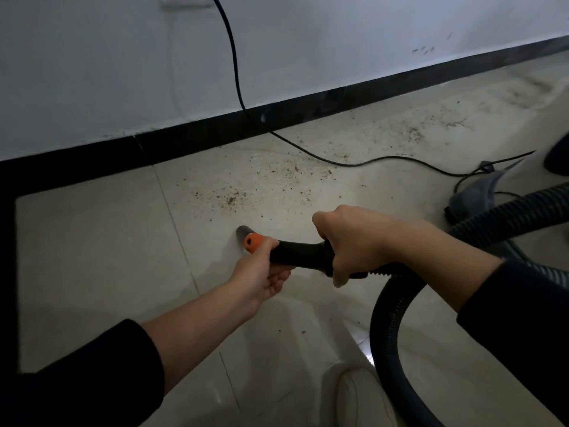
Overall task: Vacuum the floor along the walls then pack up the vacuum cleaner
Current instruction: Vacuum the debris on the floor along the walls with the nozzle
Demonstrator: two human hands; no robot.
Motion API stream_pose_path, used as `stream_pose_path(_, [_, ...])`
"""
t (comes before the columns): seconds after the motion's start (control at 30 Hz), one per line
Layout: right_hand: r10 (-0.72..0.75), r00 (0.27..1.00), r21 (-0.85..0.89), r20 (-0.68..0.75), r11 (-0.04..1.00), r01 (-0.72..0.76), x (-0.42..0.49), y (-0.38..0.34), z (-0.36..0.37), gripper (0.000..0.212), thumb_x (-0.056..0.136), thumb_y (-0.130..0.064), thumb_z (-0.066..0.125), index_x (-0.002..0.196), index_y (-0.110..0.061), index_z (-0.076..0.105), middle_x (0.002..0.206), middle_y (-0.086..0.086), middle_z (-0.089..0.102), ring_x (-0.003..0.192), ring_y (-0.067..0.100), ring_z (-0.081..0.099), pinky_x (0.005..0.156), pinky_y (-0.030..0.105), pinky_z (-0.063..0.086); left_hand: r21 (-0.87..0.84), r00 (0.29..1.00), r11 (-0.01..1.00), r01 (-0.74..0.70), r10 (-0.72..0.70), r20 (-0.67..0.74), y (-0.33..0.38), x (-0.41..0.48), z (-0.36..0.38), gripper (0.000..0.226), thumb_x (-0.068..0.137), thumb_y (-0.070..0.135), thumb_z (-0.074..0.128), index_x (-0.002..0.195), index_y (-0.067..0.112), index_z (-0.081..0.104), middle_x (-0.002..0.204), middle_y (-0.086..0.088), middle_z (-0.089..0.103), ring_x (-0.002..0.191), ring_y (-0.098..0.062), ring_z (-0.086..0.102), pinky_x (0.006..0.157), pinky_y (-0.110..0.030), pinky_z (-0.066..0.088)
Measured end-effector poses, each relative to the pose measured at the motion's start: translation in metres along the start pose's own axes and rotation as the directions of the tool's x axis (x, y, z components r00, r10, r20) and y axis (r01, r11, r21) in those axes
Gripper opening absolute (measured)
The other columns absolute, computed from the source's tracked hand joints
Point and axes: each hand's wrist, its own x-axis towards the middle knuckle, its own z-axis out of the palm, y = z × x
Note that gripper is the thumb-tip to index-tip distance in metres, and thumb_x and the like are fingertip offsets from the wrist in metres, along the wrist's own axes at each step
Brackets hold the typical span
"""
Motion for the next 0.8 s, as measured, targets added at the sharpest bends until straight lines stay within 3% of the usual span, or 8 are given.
stream_pose_path(0.1, [0.026,1.0,0.008,0.002,1.0,-0.026,-0.004,0.005,-0.001,0.055,0.064,-0.035,0.086,0.095,-0.017,0.044,0.083,-0.001,0.051,0.069,0.014,0.051,0.052,0.027,0.04,0.007,1.0,1.0,-0.001,0.001,0.031,0.0,0.0,0.006,0.037,0.094,0.036,0.054,0.118,0.008,0.057,0.082,-0.009,0.074,0.061,-0.012,0.059,0.052,-0.021,0.047])
stream_pose_path(0.4, [0.093,0.996,-0.023,-0.009,0.995,-0.093,-0.012,0.019,-0.002,0.053,0.062,-0.035,0.086,0.089,-0.018,0.044,0.082,0.0,0.052,0.069,0.016,0.054,0.053,0.029,0.045,0.025,0.995,0.999,0.026,-0.028,0.094,0.002,0.005,0.026,0.035,0.095,0.039,0.053,0.104,0.006,0.061,0.08,-0.008,0.074,0.06,-0.011,0.058,0.054,-0.02,0.047])
stream_pose_path(0.8, [0.107,0.993,-0.027,-0.04,0.994,-0.108,-0.005,0.021,-0.006,0.055,0.065,-0.036,0.085,0.096,-0.018,0.043,0.082,-0.002,0.049,0.067,0.013,0.05,0.049,0.027,0.036,0.037,0.995,0.999,-0.015,0.011,0.098,0.011,0.017,0.028,0.039,0.095,0.04,0.053,0.109,0.005,0.062,0.078,-0.006,0.074,0.06,-0.01,0.059,0.054,-0.021,0.048])
